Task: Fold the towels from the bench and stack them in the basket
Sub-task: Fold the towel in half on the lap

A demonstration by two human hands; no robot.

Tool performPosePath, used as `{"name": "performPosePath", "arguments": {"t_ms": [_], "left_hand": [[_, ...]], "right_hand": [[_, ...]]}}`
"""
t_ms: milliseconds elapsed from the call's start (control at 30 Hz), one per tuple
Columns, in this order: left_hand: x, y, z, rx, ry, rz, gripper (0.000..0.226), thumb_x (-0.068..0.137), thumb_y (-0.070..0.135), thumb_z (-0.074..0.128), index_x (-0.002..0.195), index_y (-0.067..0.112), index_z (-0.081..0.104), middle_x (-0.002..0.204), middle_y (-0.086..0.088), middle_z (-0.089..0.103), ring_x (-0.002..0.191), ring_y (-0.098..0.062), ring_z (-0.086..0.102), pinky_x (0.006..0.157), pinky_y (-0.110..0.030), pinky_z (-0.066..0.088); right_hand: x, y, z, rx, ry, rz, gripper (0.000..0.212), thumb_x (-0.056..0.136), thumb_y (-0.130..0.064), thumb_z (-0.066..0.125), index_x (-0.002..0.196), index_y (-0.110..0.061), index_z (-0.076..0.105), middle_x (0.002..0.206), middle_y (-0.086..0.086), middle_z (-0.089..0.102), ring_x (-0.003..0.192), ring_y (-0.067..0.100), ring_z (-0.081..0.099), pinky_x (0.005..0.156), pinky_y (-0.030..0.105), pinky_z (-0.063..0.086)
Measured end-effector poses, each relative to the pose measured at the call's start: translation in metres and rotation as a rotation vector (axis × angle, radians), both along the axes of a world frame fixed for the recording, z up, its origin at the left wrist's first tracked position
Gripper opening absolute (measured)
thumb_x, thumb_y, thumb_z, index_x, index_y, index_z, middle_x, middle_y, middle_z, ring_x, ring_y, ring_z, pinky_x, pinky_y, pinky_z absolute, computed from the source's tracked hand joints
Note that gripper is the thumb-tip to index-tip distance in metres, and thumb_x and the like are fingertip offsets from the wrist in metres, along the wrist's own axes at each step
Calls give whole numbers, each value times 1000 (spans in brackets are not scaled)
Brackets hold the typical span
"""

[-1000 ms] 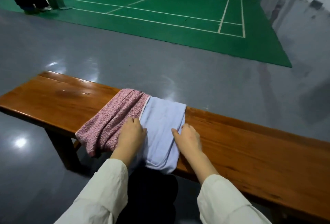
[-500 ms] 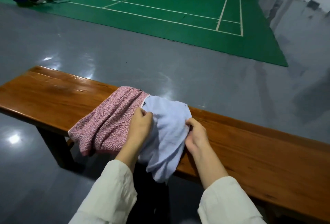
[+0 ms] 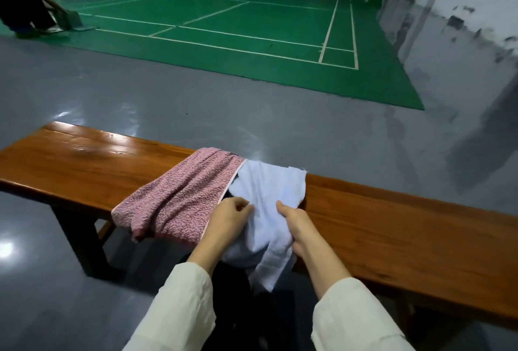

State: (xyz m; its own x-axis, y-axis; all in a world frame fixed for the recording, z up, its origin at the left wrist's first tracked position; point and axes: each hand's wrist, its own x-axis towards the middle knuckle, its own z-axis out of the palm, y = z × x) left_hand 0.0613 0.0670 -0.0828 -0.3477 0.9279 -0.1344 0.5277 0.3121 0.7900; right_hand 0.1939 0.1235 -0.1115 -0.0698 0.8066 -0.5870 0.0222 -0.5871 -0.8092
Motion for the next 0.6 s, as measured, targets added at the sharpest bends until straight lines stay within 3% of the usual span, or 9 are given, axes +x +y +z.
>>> {"name": "performPosePath", "arguments": {"t_ms": [67, 133, 167, 233, 300, 400, 500, 600], "left_hand": [[7, -3, 8, -23, 35, -162, 27, 91, 26, 60, 77, 4, 68, 78, -13, 69, 68, -15, 56, 63, -28, 39], [3, -3, 8, -27, 143, -205, 25, 92, 27, 59, 80, 7, 69, 84, -15, 64, 74, -20, 58, 65, -24, 38], [-7, 0, 3, -1, 233, -153, 21, 92, 25, 60, 95, 8, 70, 98, -16, 61, 87, -25, 59, 74, -25, 39], [-32, -1, -12, -34, 424, -7, 43, 90, 25, 60, 131, 14, 54, 131, -17, 45, 115, -34, 50, 95, -35, 40], [-54, -9, -26, -158, 534, 59, 60, 90, 32, 58, 145, 25, 34, 149, -15, 26, 129, -35, 37, 102, -46, 37], [-64, -19, -40, -216, 705, 30, 51, 95, 39, 50, 142, 26, 36, 142, -10, 35, 126, -32, 34, 93, -46, 41], [-58, -19, -38, -122, 685, 55, 31, 93, 21, 52, 121, 11, 50, 127, -15, 45, 116, -36, 44, 83, -47, 44], [-47, -30, -36, -99, 611, 116, 22, 89, 13, 51, 110, 5, 53, 128, -19, 48, 109, -38, 52, 82, -45, 41]], "right_hand": [[1, -12, 7, -17, -46, 42, 71, 70, -54, 73, 115, -1, 61, 112, 13, 65, 103, 34, 62, 94, 43, 51], [1, -21, 8, 37, -59, 72, 56, 77, -39, 76, 110, 4, 64, 106, 16, 68, 100, 31, 65, 91, 38, 52], [1, -25, 6, 61, -38, 71, 51, 77, -31, 78, 109, 6, 65, 103, 17, 70, 98, 30, 66, 89, 36, 52], [2, -31, 4, 53, 26, 59, 51, 71, -25, 82, 105, 9, 64, 96, 16, 71, 91, 27, 68, 88, 37, 53], [5, -32, 4, 59, -21, 38, 41, 73, -20, 80, 99, 5, 61, 93, 10, 68, 88, 22, 64, 84, 33, 50], [5, -26, 2, 132, -47, -15, 32, 78, -12, 76, 101, 6, 63, 98, 10, 67, 91, 23, 63, 75, 29, 51], [0, -21, 12, 190, -35, -27, 9, 82, -10, 67, 81, -3, 62, 83, 7, 64, 78, 20, 58, 65, 26, 46], [-3, -17, 6, 116, 87, -89, 21, 84, -14, 61, 92, 5, 65, 91, 15, 65, 82, 25, 60, 71, 31, 47]]}}
